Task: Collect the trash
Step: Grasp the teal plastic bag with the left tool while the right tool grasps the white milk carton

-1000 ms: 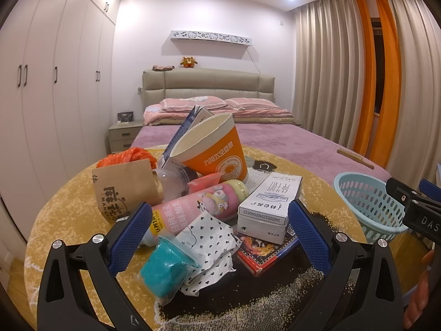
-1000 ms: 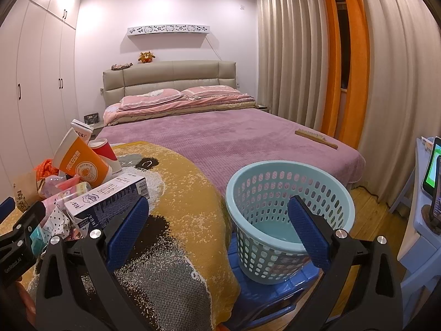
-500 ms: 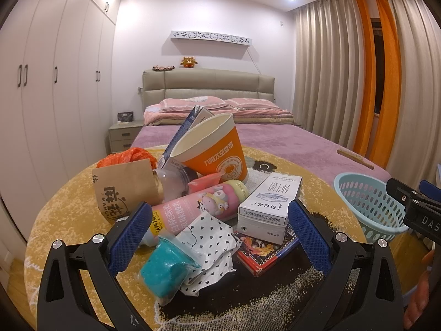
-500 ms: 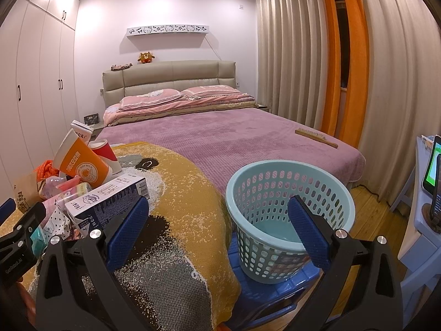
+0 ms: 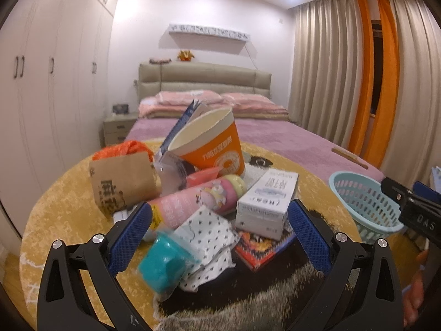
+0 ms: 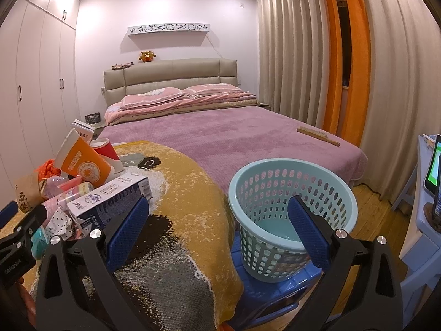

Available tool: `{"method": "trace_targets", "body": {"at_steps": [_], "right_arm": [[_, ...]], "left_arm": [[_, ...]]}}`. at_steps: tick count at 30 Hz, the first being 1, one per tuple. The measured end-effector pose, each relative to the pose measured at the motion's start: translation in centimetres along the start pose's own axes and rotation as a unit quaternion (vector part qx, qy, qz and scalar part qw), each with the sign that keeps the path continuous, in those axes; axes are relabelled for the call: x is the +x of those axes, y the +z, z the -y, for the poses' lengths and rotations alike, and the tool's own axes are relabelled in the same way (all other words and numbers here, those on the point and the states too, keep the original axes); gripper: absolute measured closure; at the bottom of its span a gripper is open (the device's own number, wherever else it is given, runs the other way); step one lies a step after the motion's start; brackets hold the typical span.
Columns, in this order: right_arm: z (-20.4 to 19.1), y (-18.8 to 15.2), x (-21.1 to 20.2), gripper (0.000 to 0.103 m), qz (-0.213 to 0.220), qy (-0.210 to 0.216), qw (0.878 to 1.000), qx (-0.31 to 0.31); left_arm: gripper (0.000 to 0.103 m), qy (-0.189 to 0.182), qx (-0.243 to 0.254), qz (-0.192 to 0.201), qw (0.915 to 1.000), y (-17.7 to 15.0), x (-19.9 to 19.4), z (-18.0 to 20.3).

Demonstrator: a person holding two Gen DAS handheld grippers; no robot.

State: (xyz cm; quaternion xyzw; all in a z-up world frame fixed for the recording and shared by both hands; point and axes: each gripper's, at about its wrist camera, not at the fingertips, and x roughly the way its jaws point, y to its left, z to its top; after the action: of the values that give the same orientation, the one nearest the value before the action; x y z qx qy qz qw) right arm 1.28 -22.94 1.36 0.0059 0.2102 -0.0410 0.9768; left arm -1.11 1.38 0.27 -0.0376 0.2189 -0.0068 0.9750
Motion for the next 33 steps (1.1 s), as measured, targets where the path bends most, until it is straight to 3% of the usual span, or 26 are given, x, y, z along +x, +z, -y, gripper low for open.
{"method": "trace_targets", "body": {"at_steps": [2,5,8,14,18,24,29,33], "right_arm": [[-0.3,0.4,-0.2,0.009,0.006,0.003,1.0,-0.006],[-1.8,1.0,-0.1,0.021,0.007,0.018,1.0,-0.023],[-3.4,1.6,0.3,0.032,-0.002,0.041,0.999,-0.035],[-6.2,2.8,1.8,0.031,-0.041,0.107,0.993,-0.025],[-8.7,2.8,3.7,0.019,-0.088,0.131,0.987,-0.028],[-11.3,1.9,7.1,0.015,-0.171,0.16,0.972,-0.004],[-12.8,1.3,9.4,0.015,-0.222,0.152,0.963,0.011],[-13.3,1.2,10.4,0.015,-0.238,0.124,0.963,0.007]], "left_arm": [[0.007,0.006,0.002,-0.018,0.9998,-0.1,-0.3,-0.7],[0.007,0.016,0.002,-0.061,0.998,-0.2,-0.1,-2.2],[0.007,-0.004,-0.006,-0.11,0.9939,-0.5,0.7,-3.9],[0.008,-0.016,0.018,-0.158,0.9871,-1.1,2.0,-4.8],[0.008,-0.033,0.023,-0.182,0.9824,-1.0,3.6,-4.7],[0.015,-0.066,0.003,-0.205,0.9765,-1.3,5.3,-6.3],[0.022,-0.079,-0.011,-0.213,0.9737,-1.1,5.8,-7.0],[0.026,-0.083,-0.008,-0.219,0.9721,-1.0,6.2,-6.9]]}}
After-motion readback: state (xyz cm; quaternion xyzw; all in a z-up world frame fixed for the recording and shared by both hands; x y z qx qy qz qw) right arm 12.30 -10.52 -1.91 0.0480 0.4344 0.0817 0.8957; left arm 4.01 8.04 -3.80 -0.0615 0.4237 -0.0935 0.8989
